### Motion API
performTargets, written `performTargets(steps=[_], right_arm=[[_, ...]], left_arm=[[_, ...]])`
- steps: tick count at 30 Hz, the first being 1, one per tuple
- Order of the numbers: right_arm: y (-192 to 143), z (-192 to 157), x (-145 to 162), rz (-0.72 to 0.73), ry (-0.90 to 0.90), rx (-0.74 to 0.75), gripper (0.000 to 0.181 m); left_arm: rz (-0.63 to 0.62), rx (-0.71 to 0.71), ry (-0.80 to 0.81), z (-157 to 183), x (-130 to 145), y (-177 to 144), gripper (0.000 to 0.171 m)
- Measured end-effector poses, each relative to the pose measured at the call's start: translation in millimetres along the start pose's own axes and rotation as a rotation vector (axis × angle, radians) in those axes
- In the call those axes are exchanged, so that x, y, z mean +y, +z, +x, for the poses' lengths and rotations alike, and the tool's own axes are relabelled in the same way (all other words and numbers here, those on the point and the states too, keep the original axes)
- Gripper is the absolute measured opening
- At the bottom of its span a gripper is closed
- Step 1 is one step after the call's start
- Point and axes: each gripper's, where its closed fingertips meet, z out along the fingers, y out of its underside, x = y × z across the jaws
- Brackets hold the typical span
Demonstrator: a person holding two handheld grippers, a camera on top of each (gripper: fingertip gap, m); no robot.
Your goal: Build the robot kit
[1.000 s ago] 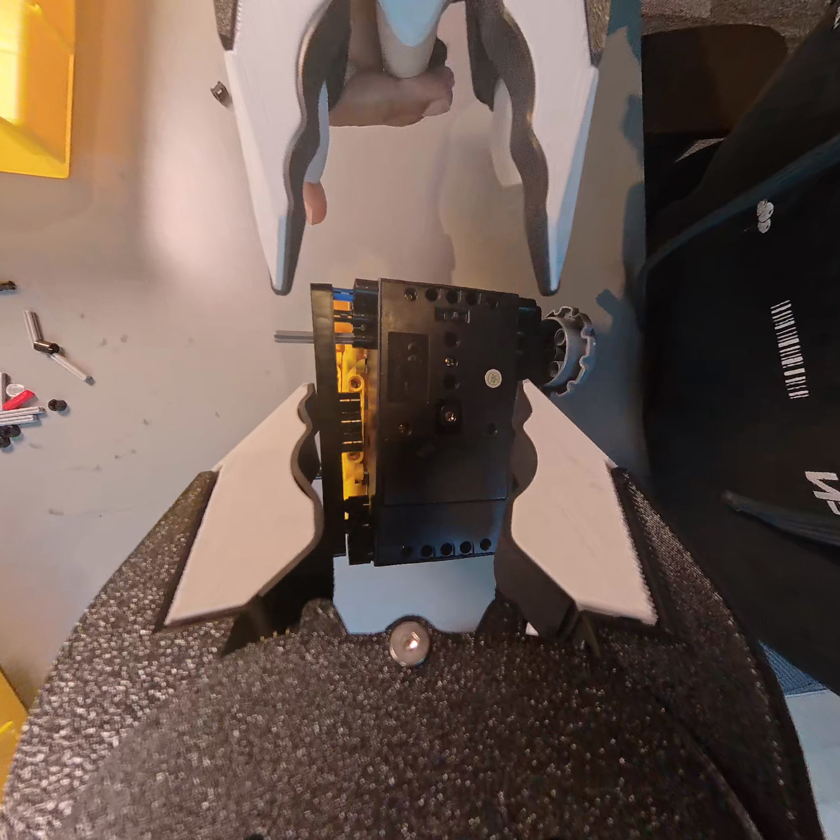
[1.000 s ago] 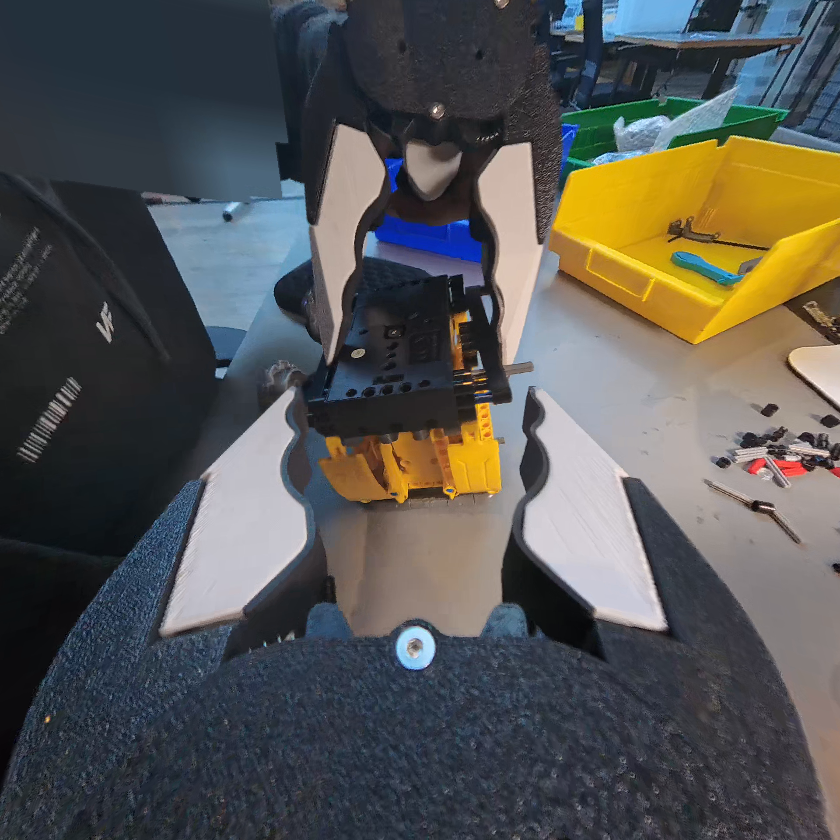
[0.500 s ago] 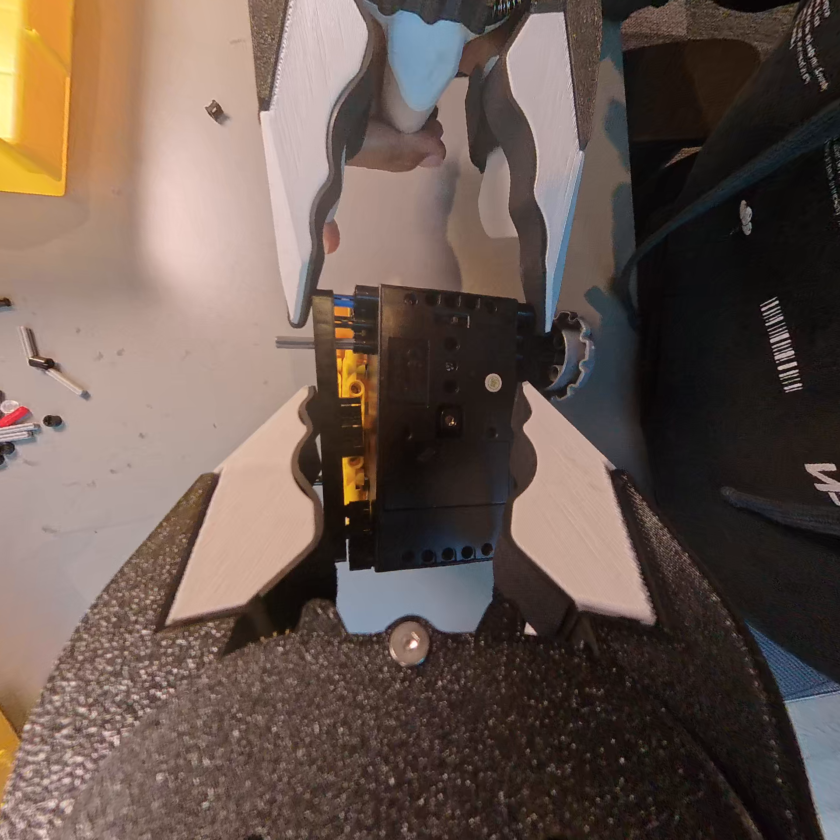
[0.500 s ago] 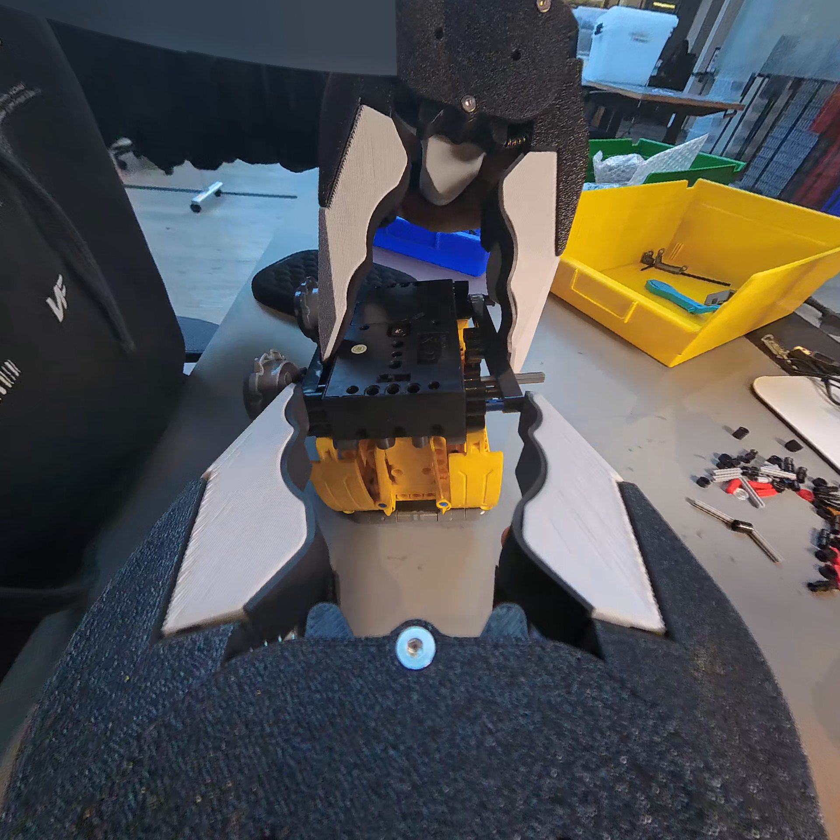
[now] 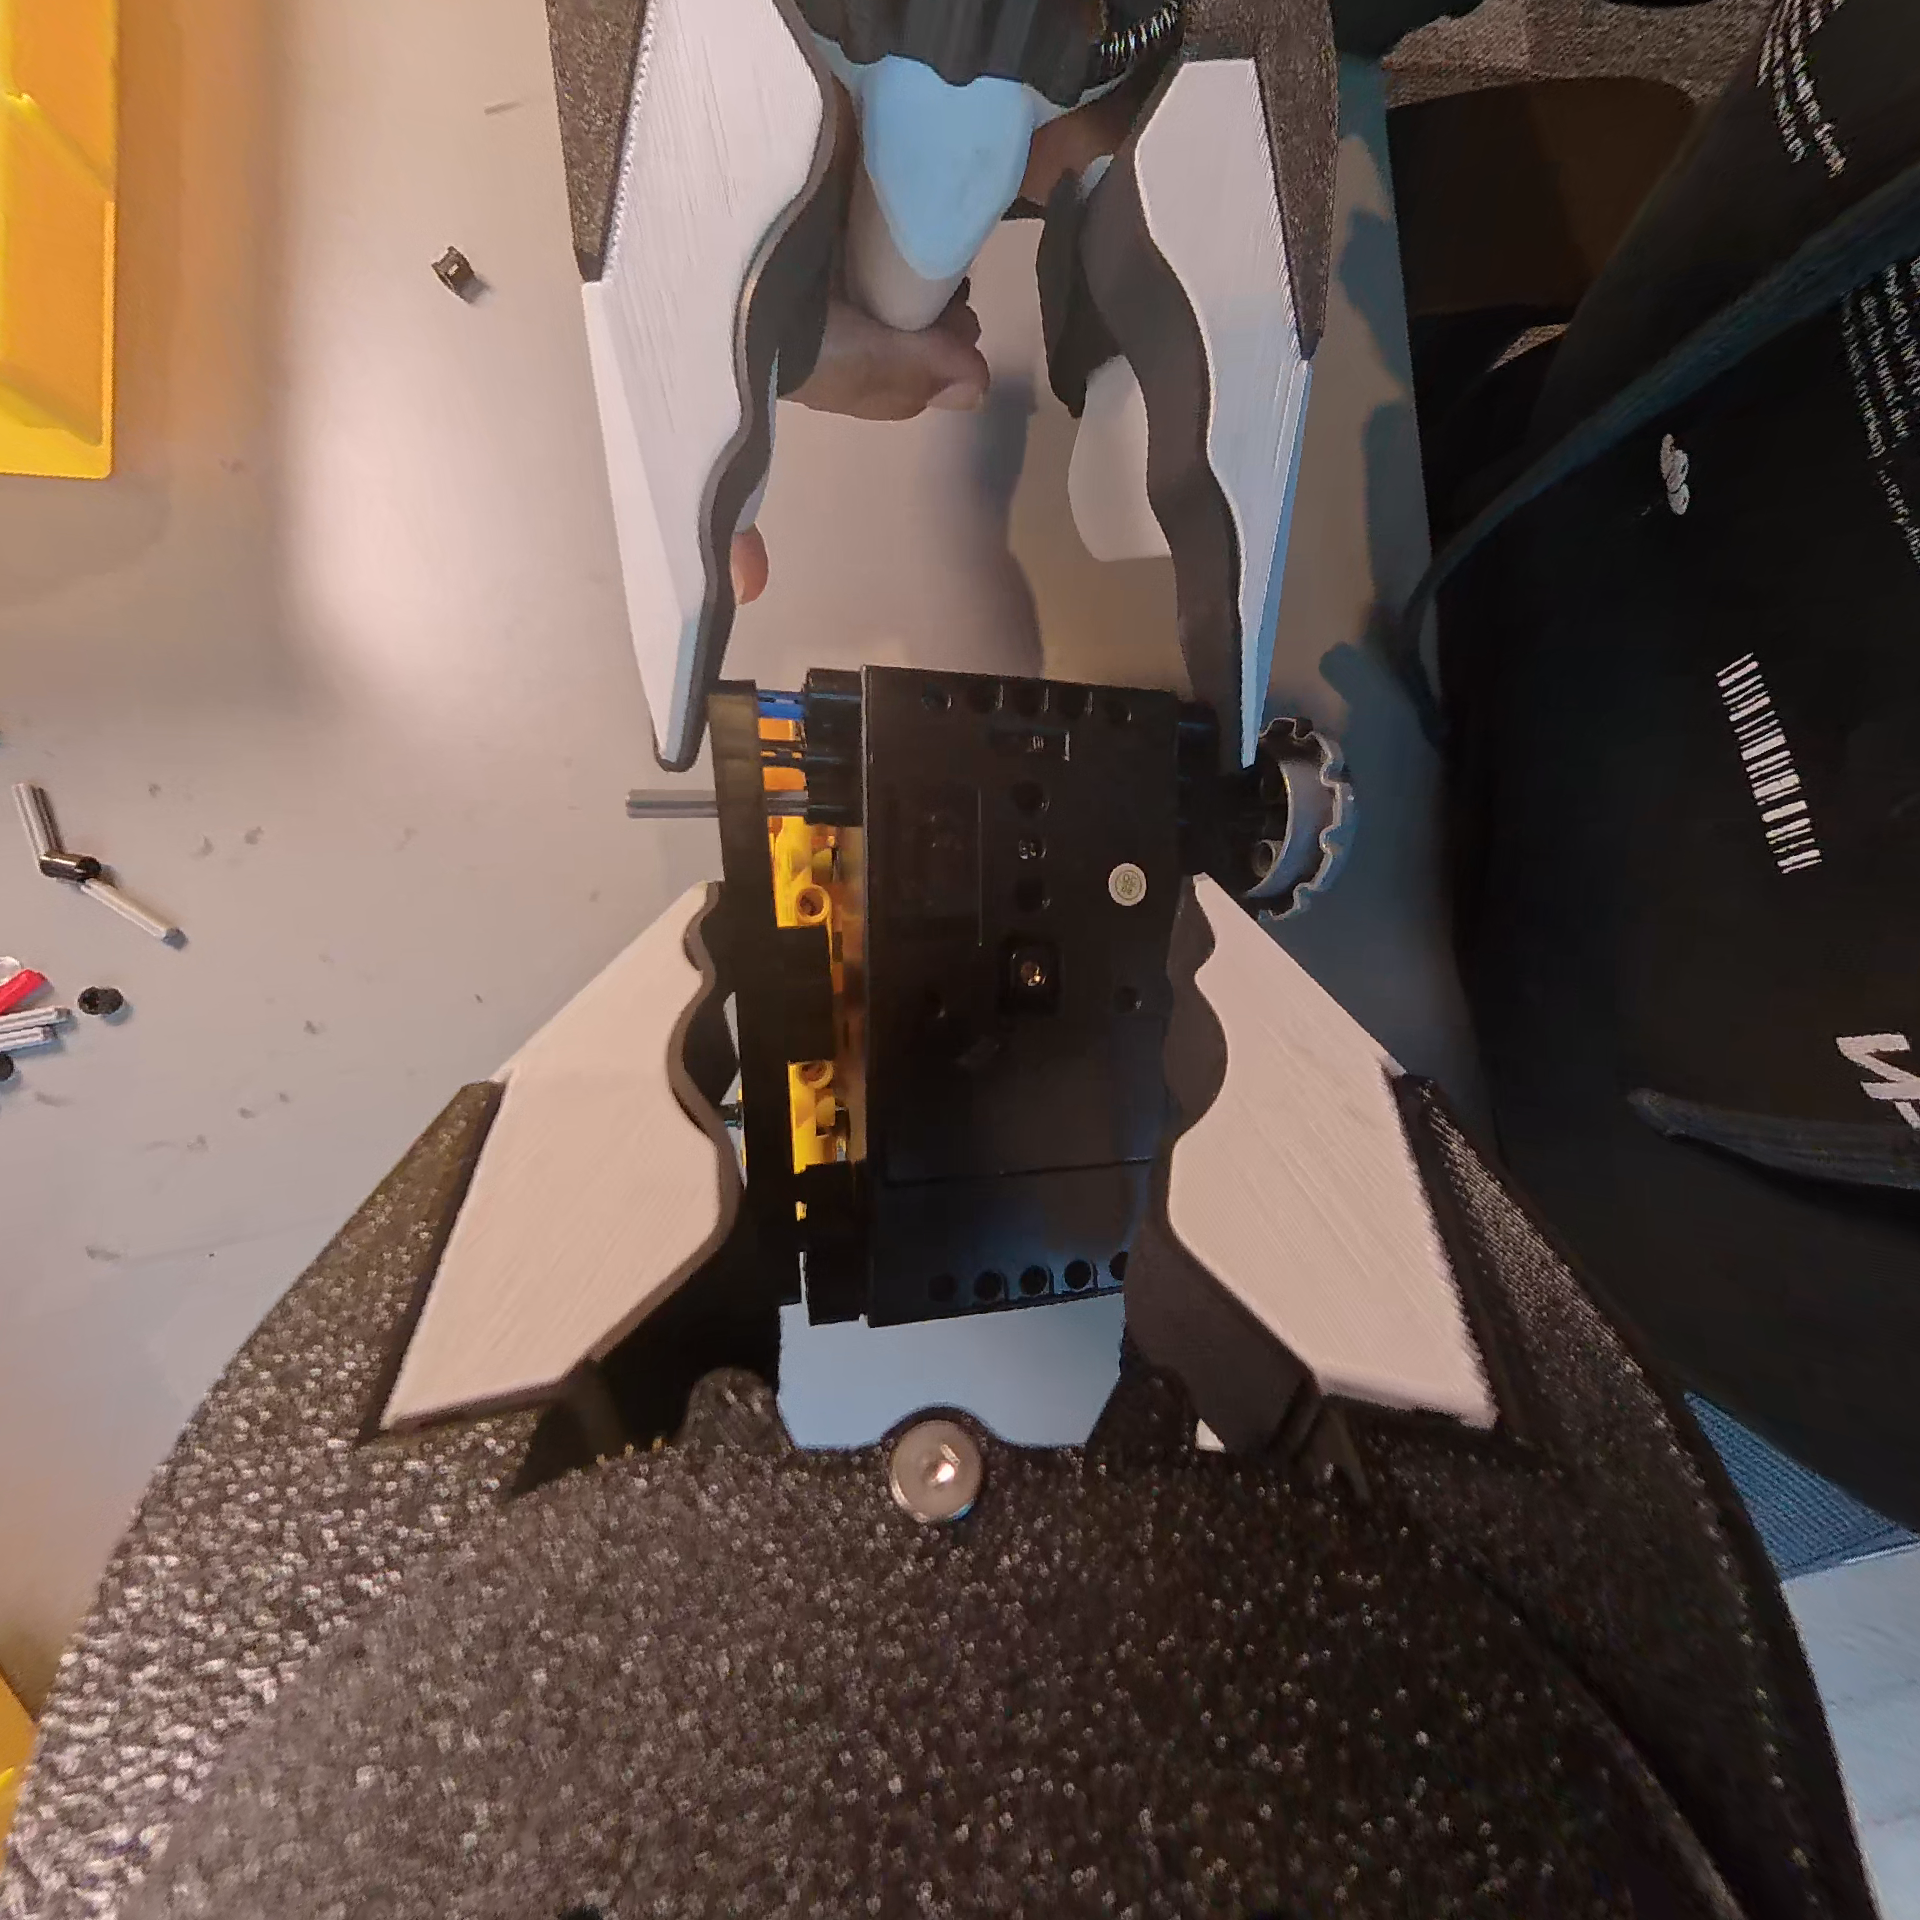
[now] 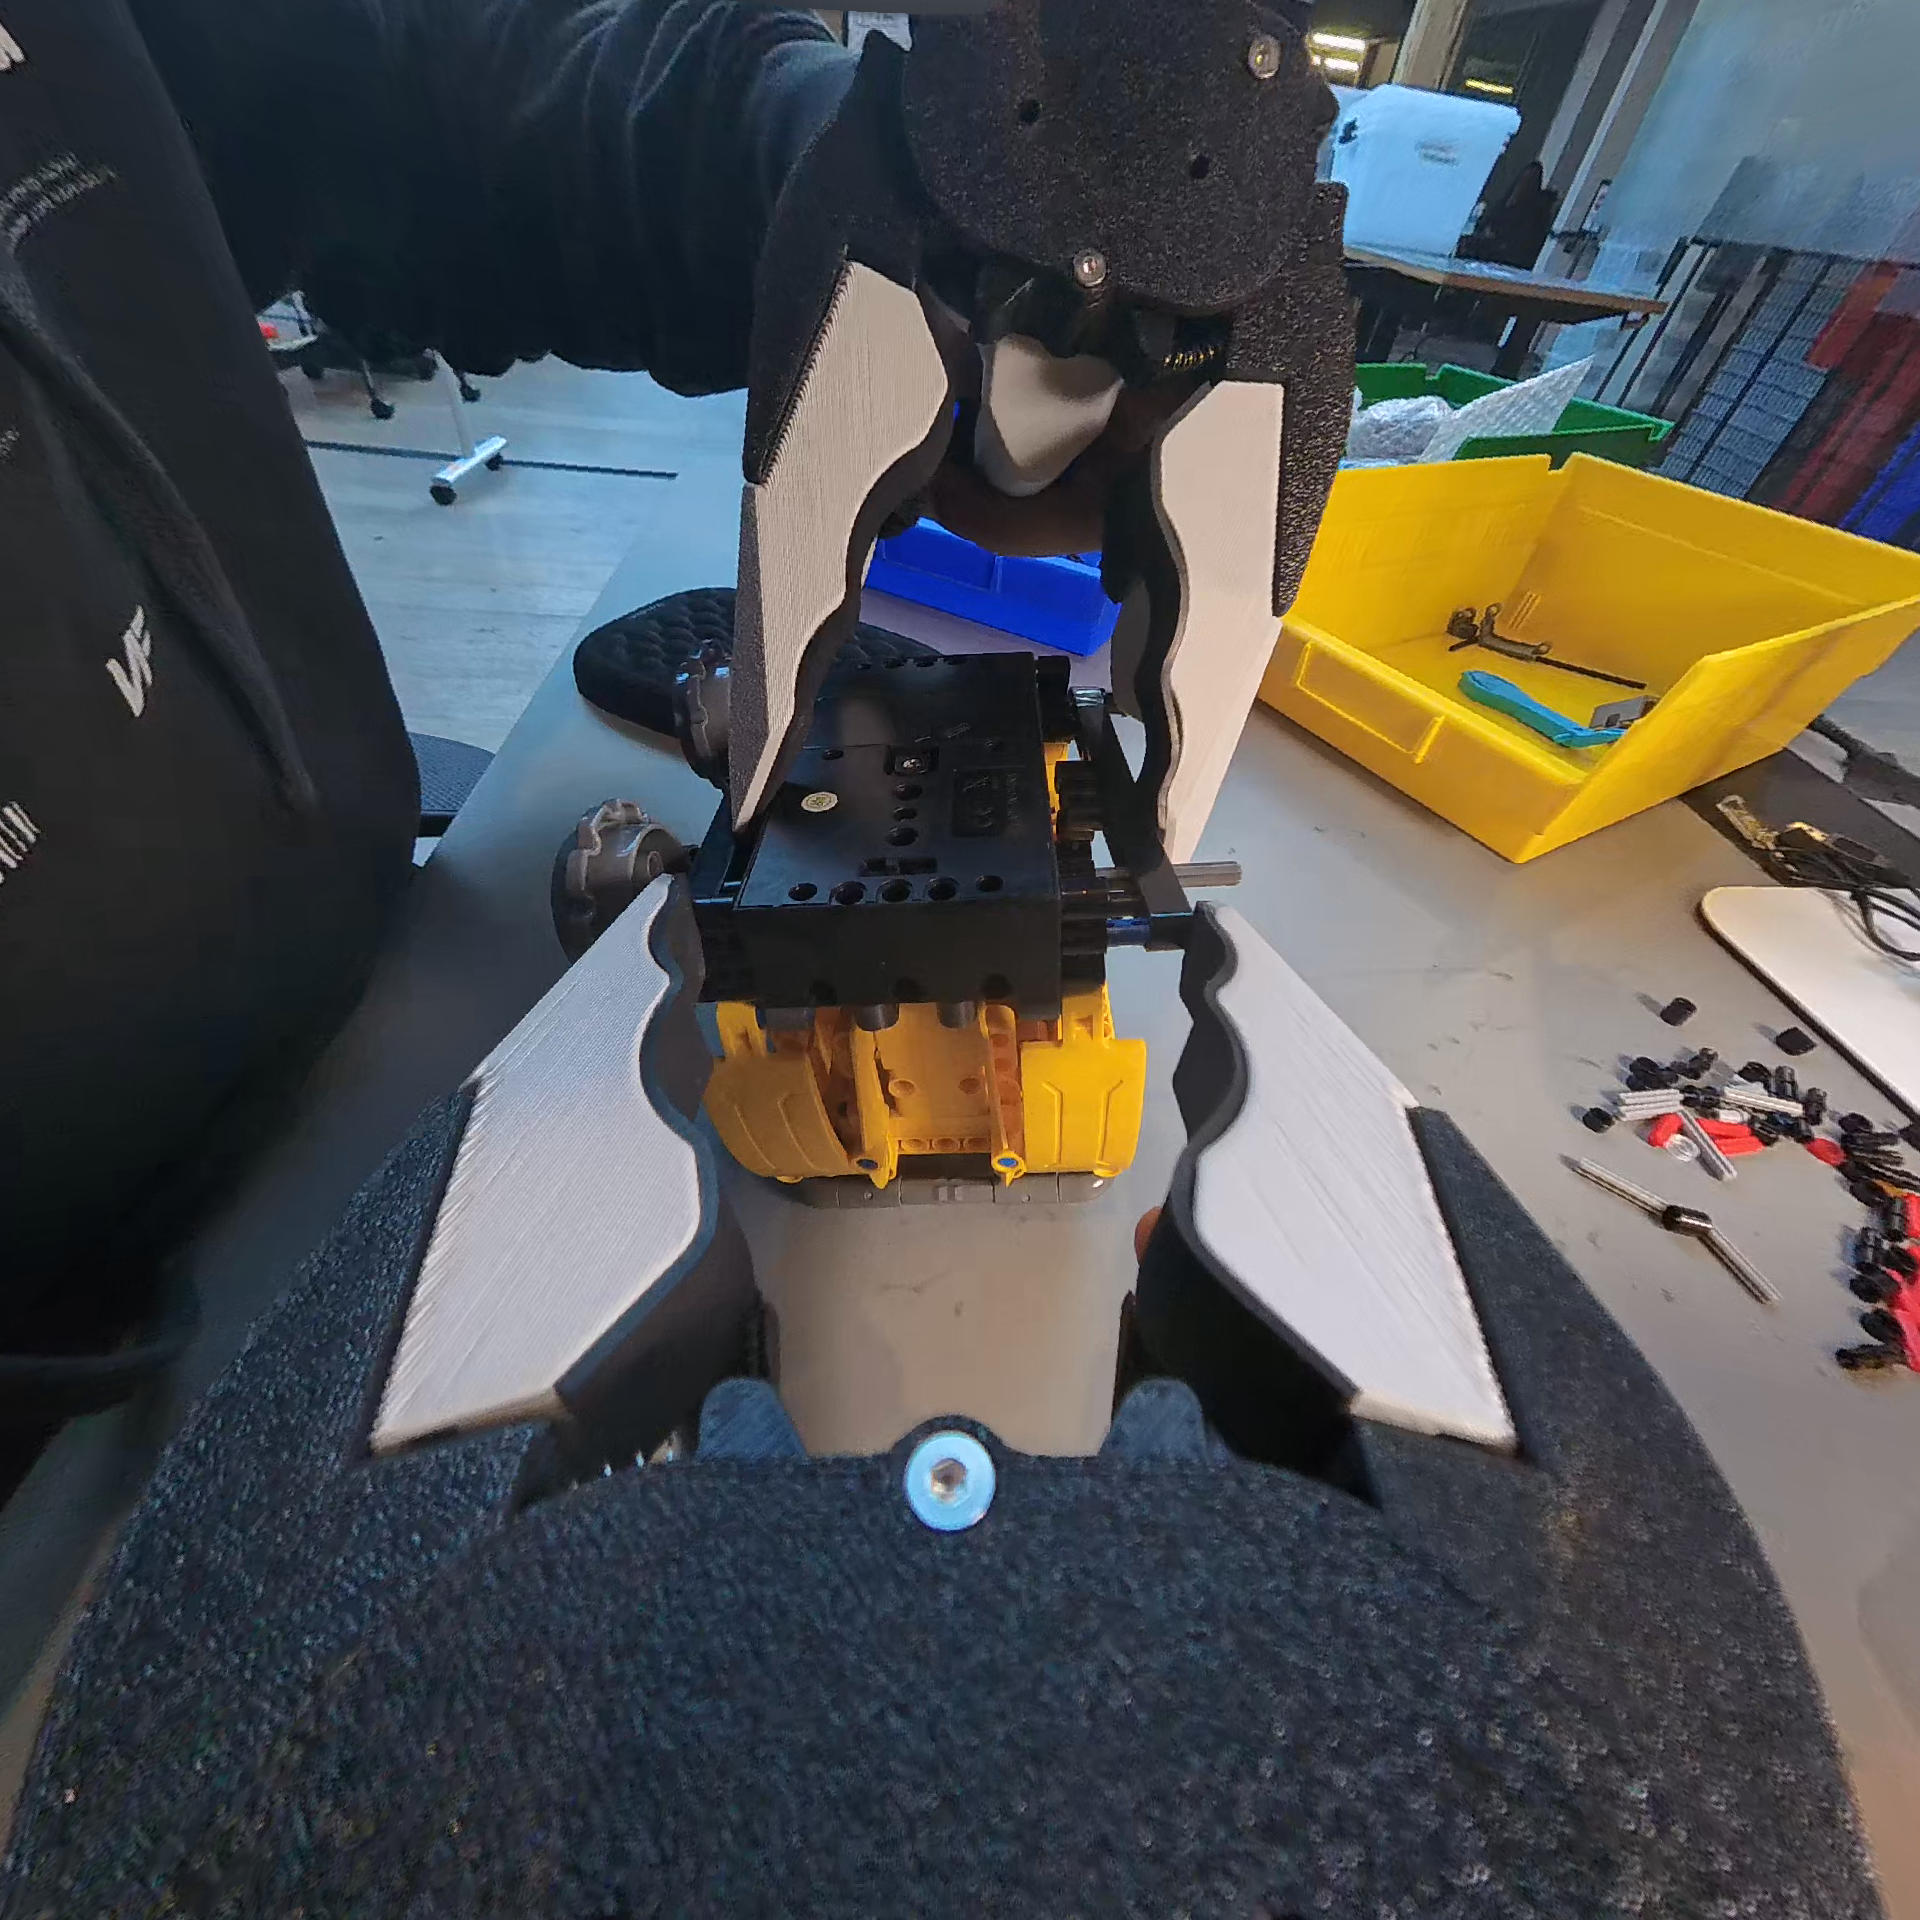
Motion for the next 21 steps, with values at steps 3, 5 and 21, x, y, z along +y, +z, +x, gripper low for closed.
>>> performTargets(steps=[3, 5, 21], right_arm=[[-0.1, -0.7, -0.1, 0.006, -0.004, 0.005, 0.091], [-0.2, -1.1, -0.1, 0.01, -0.006, 0.006, 0.091], [-24.7, -1.9, -11.3, 0.025, 0.222, -0.033, 0.073]], left_arm=[[0.001, 0.002, 0.009, 0.8, -0.3, 0.4, 0.08], [0.005, 0.0, 0.016, 1.3, -0.6, 0.5, 0.08], [0.03, -0.088, -0.103, 2.9, -2.7, 1.0, 0.081]])
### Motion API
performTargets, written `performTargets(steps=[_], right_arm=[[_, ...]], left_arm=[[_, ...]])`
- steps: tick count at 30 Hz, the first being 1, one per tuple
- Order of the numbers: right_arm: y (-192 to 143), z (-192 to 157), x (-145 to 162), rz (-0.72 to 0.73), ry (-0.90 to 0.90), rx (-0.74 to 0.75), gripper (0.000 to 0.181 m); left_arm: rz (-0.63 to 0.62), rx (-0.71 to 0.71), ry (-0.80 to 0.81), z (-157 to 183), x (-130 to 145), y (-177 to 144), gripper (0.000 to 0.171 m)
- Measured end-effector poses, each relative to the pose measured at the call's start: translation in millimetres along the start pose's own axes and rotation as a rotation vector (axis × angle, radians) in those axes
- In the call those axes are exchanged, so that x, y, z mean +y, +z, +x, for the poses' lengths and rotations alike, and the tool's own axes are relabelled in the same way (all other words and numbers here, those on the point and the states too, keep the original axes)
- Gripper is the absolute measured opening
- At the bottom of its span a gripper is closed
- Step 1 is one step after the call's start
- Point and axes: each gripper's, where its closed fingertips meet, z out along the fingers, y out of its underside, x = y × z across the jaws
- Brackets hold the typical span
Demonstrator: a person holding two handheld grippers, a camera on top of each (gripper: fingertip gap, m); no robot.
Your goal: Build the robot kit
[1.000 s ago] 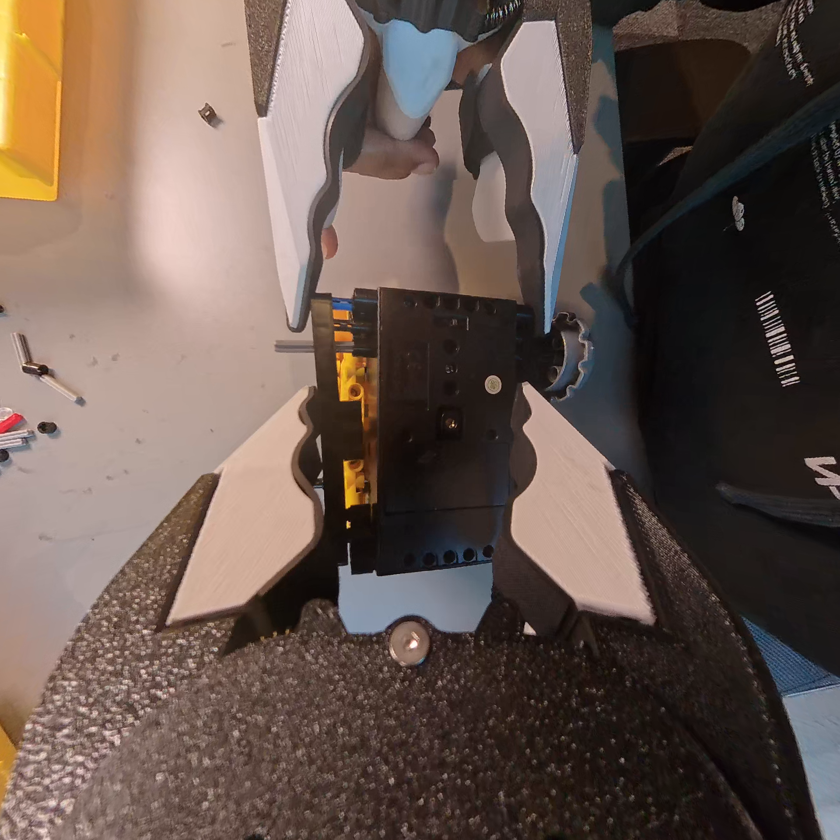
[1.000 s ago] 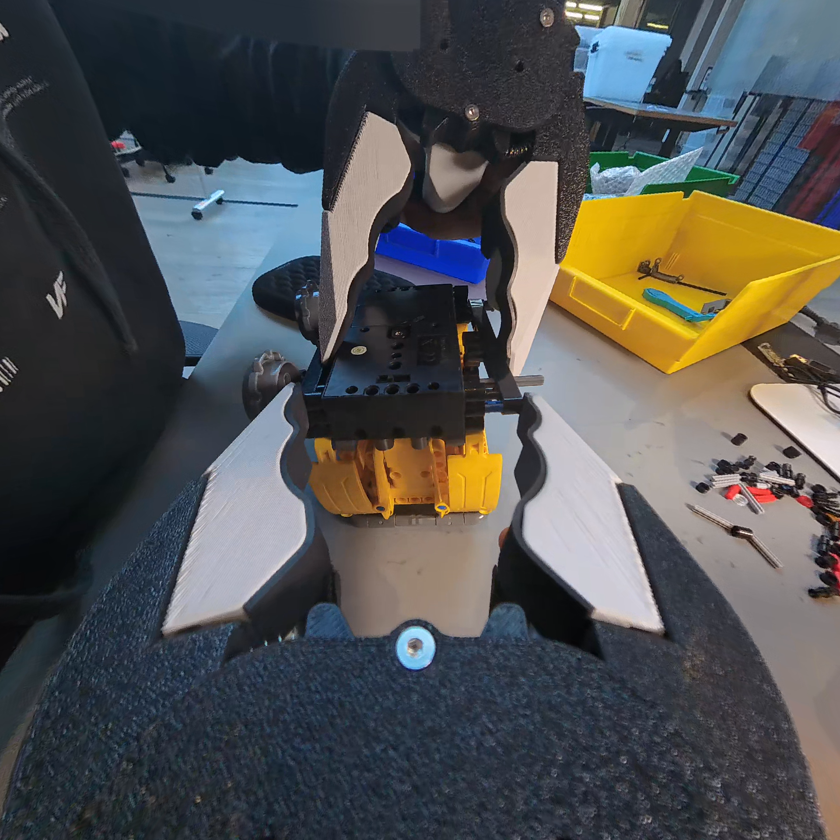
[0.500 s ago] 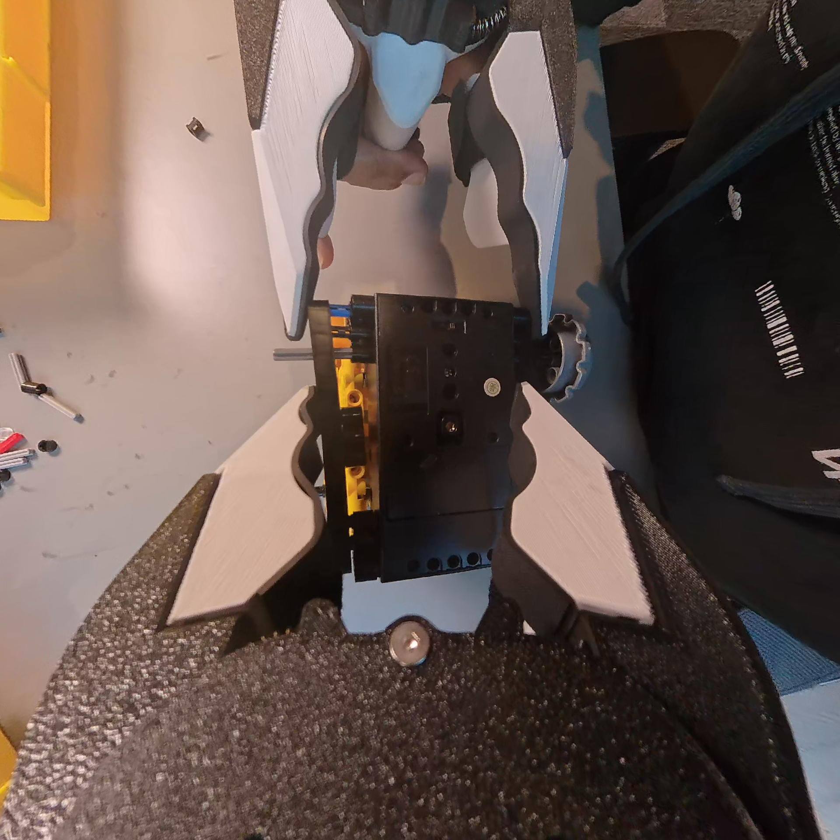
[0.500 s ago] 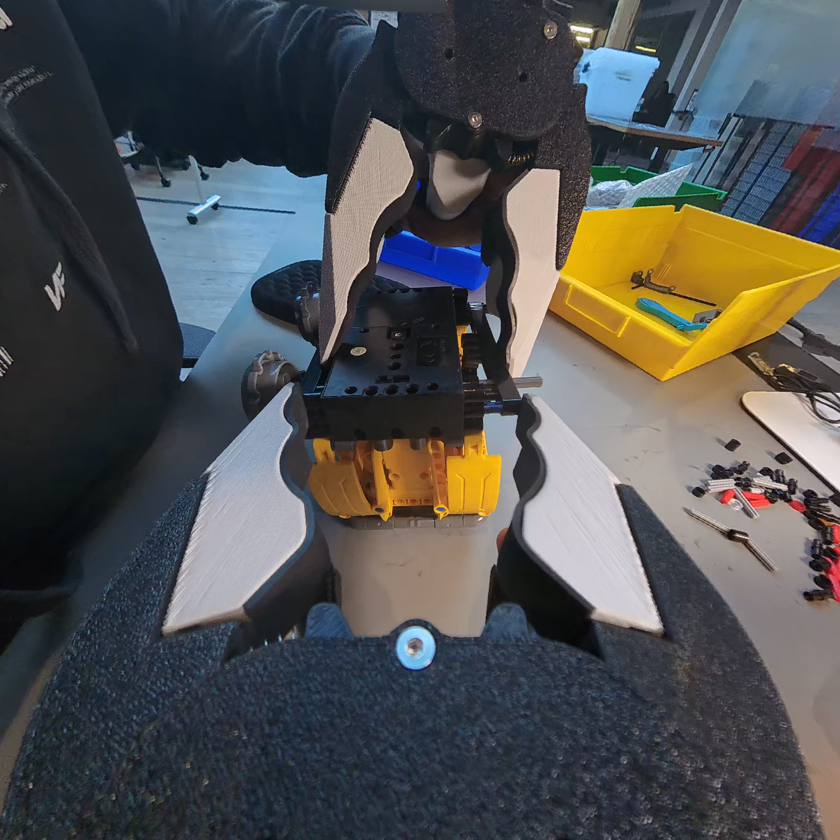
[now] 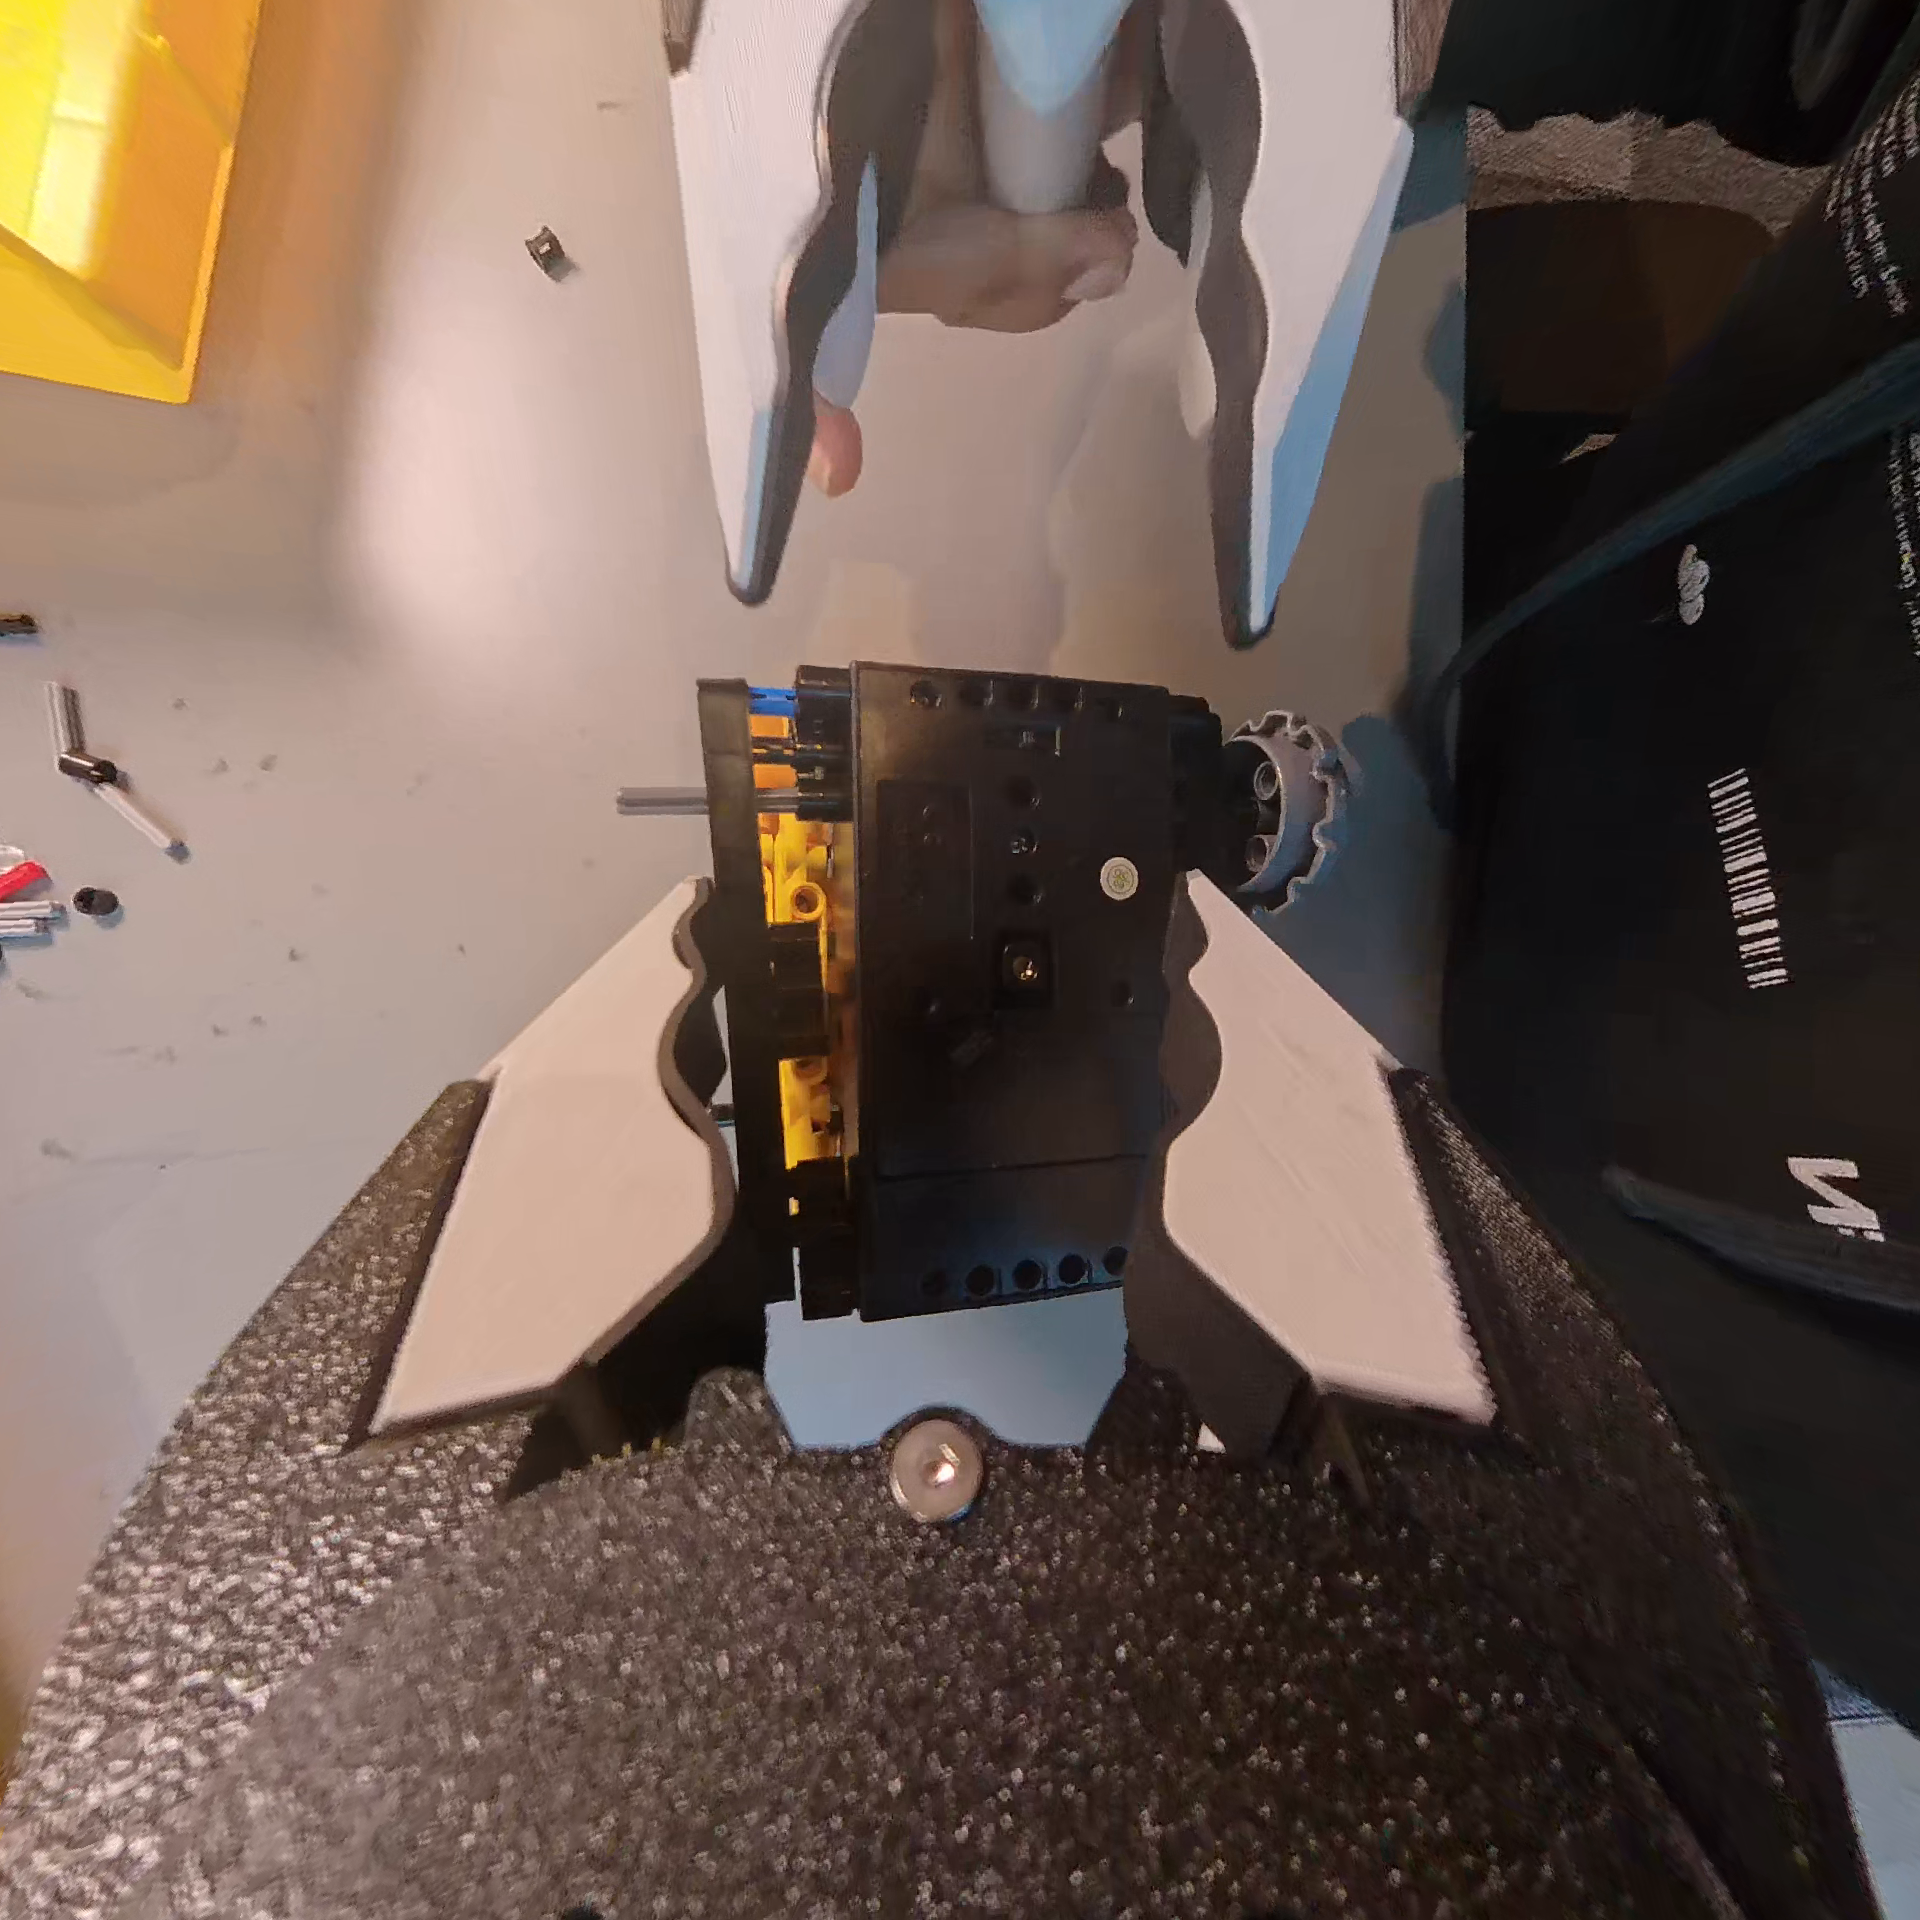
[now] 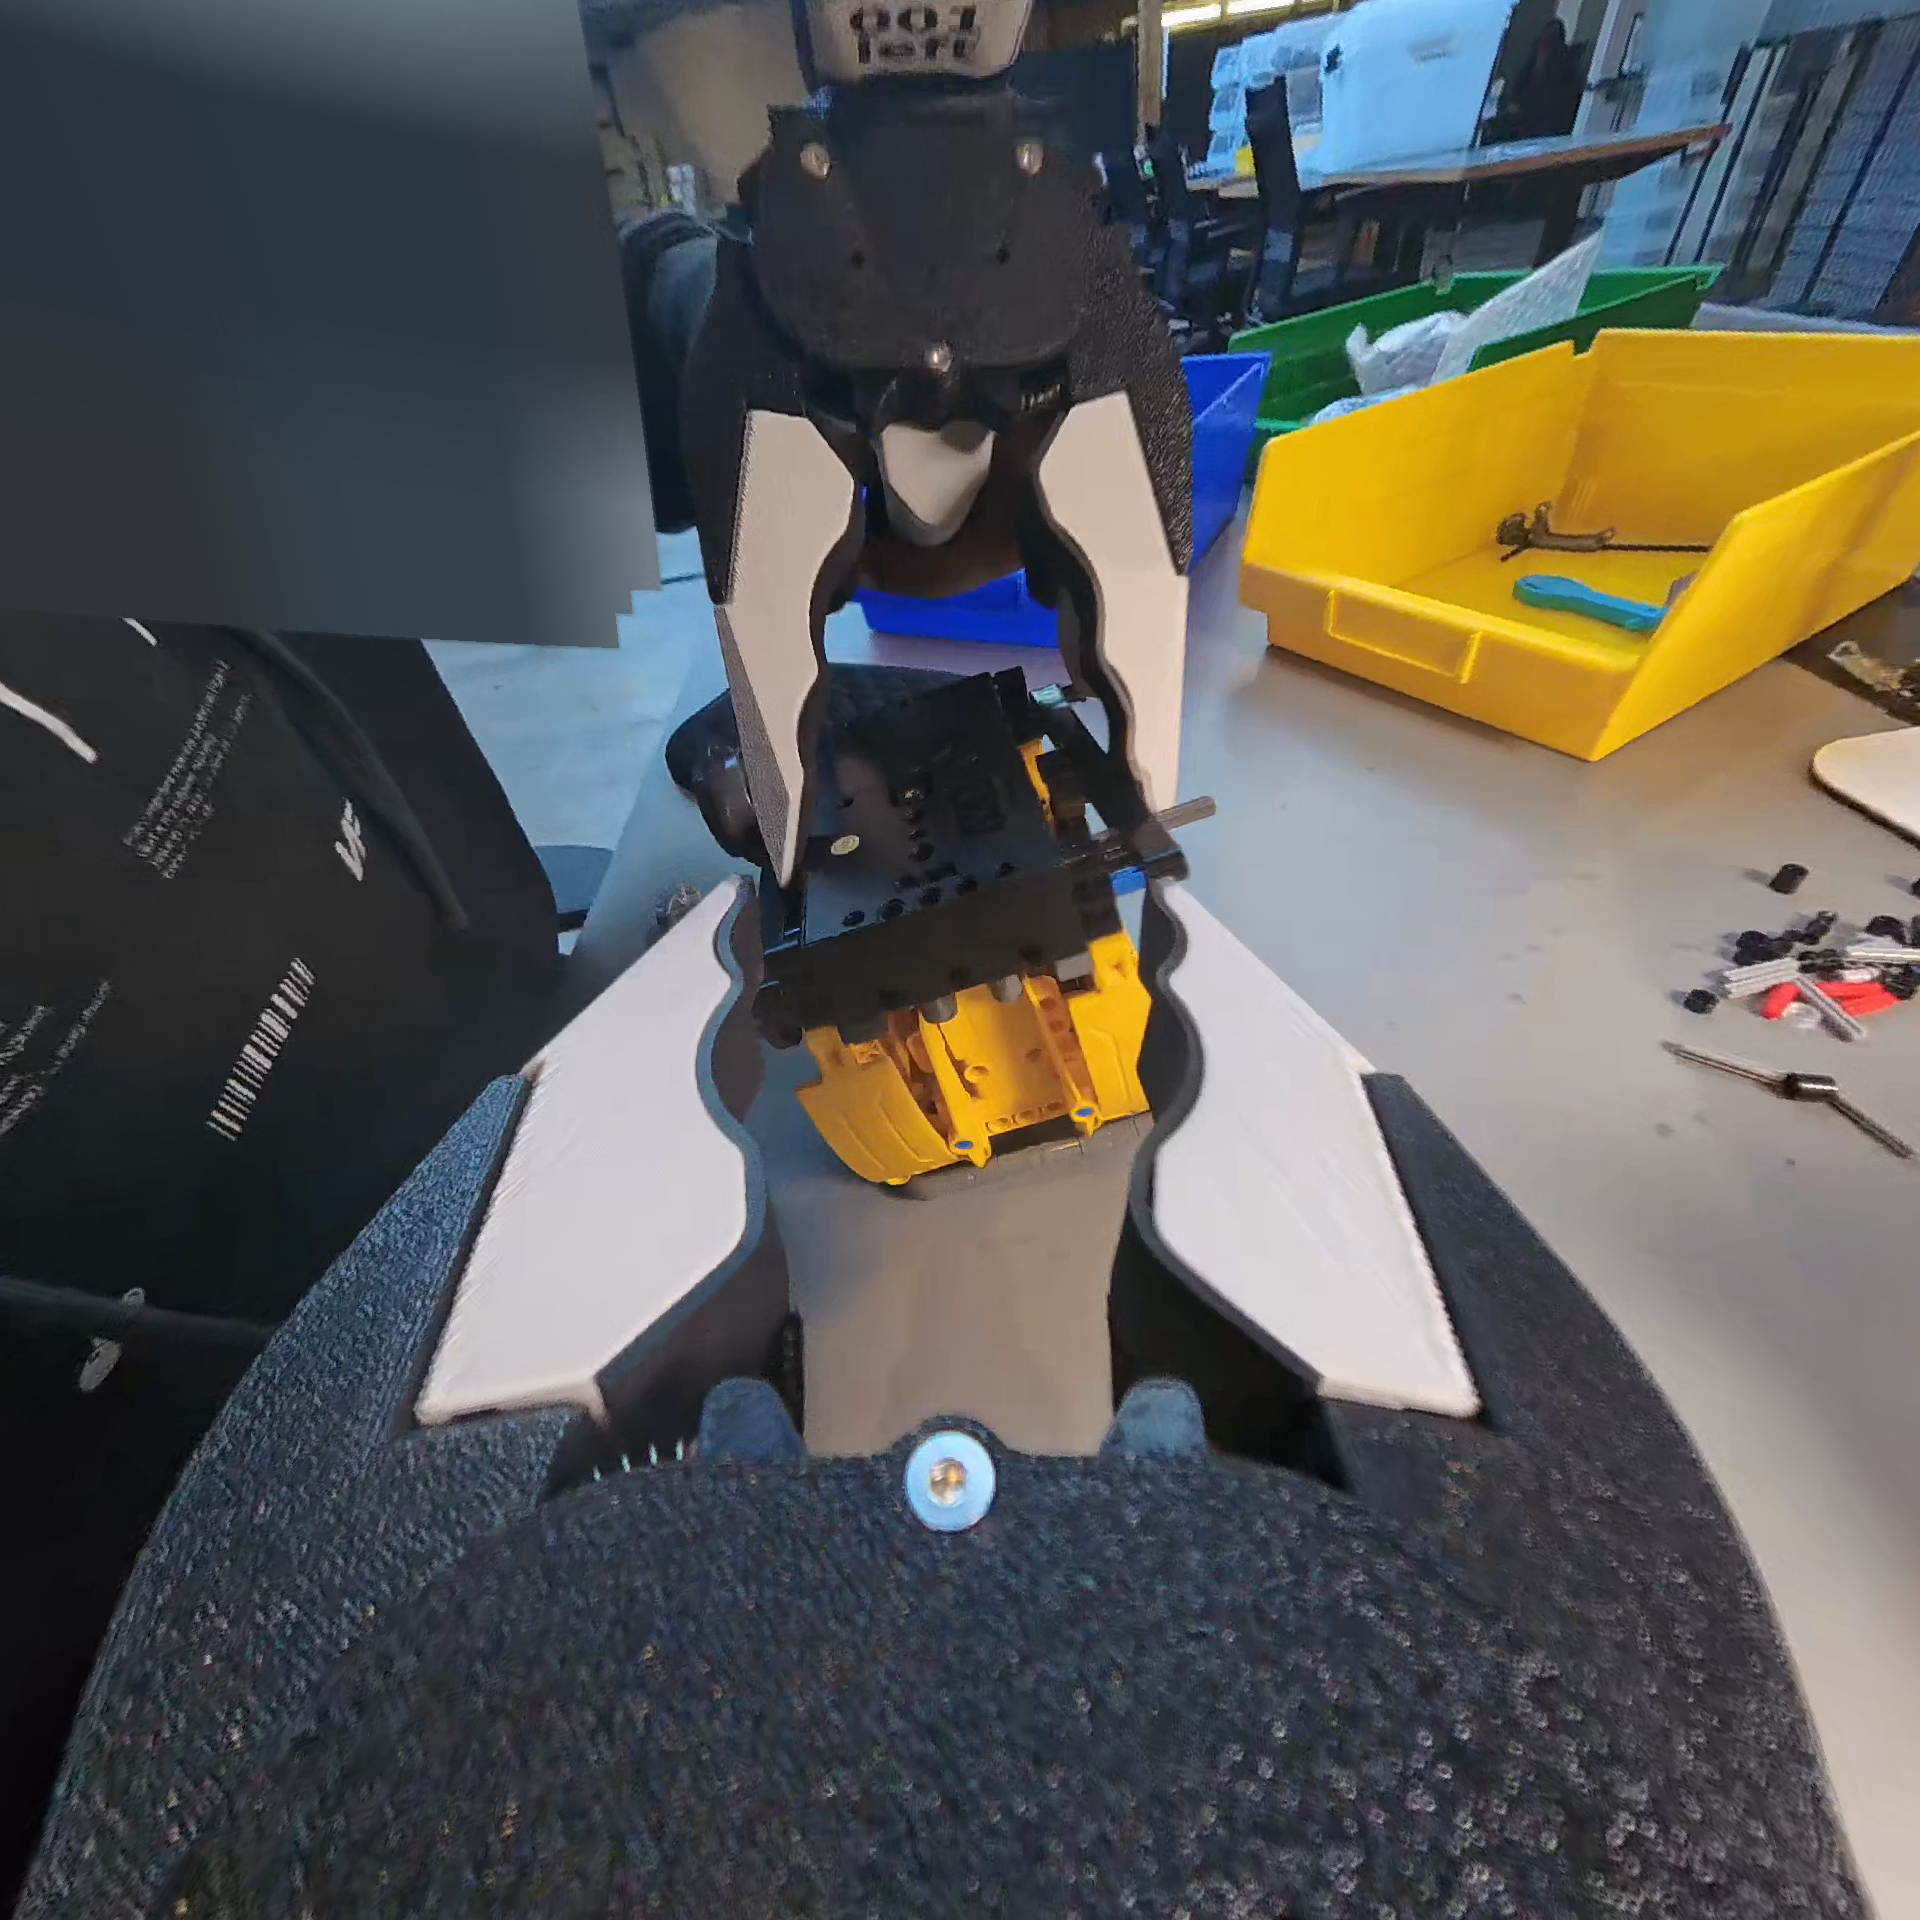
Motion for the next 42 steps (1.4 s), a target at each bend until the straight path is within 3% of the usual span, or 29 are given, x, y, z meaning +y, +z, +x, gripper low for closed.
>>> performTargets(steps=[6, 16, 27, 33, 36, 38, 42], right_arm=[[9.3, -0.2, 5.3, -0.046, 0.017, 0.03, 0.077], [11.8, 5.3, 5.8, -0.06, -0.032, 0.109, 0.064], [15.4, 3.8, 6.6, -0.059, -0.053, 0.116, 0.061], [10.7, -6.5, 11.0, -0.085, -0.175, 0.054, 0.094], [-0.2, -0.4, 1.8, -0.052, -0.224, 0.037, 0.096], [6.9, -0.5, 13.7, -0.135, -0.288, -0.004, 0.101], [13.4, -3.4, 15.5, -0.137, -0.265, -0.125, 0.094]], left_arm=[[0.014, -0.019, -0.03, -1.5, -3.7, 2.2, 0.081], [0.054, -0.017, -0.001, 0.9, -8.4, 6.1, 0.08], [0.065, -0.018, -0.012, 4.0, -7.9, 8.4, 0.083], [0.085, -0.012, -0.018, 6.2, -8.5, 8.0, 0.083], [0.082, -0.01, -0.012, 6.7, -8.6, 8.2, 0.083], [0.075, -0.004, 0.004, 8.3, -9.7, 9.4, 0.084], [0.071, 0.0, 0.013, 8.5, -9.9, 9.8, 0.084]])
